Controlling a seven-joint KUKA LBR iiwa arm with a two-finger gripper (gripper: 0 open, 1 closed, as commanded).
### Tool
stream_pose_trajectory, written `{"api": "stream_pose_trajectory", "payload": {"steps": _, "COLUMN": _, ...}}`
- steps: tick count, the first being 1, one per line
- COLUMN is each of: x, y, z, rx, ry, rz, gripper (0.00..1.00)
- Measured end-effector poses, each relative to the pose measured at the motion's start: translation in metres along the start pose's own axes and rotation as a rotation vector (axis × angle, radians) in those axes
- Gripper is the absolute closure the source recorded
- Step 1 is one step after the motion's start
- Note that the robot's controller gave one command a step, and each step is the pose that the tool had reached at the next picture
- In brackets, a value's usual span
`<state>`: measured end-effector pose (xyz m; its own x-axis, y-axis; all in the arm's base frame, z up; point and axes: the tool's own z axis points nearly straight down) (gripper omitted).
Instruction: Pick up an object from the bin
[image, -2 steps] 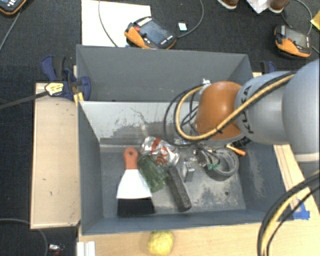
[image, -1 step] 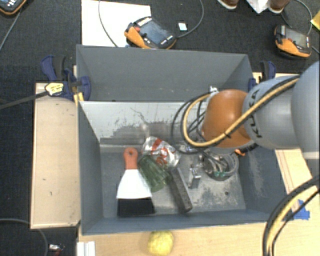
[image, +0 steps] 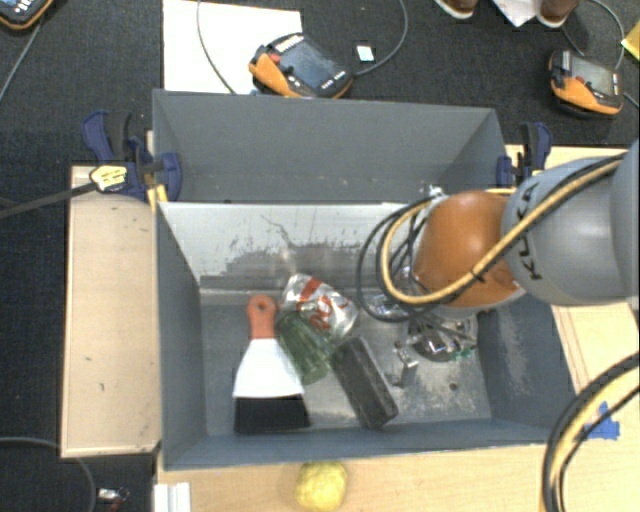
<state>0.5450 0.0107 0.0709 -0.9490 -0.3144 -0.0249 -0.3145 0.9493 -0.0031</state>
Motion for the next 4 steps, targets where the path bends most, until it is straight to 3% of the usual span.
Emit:
{"api": "stream_pose_trajectory", "payload": {"steps": 1, "x": 0.004, "y": 0.037, "z": 0.0, "rx": 0.0, "ry": 0.011, "rz": 0.201, "gripper": 0.0}}
{"api": "stream_pose_trajectory", "payload": {"steps": 2, "x": 0.005, "y": 0.037, "z": 0.0, "rx": 0.001, "ry": 0.012, "rz": 0.171, "gripper": 0.0}}
{"api": "stream_pose_trajectory", "payload": {"steps": 3, "x": 0.006, "y": 0.065, "z": 0.0, "rx": 0.0, "ry": 0.013, "rz": -0.002, "gripper": 0.0}}
{"api": "stream_pose_trajectory", "payload": {"steps": 4, "x": 0.008, "y": 0.075, "z": 0.0, "rx": 0.001, "ry": 0.013, "rz": 0.068, "gripper": 0.0}}
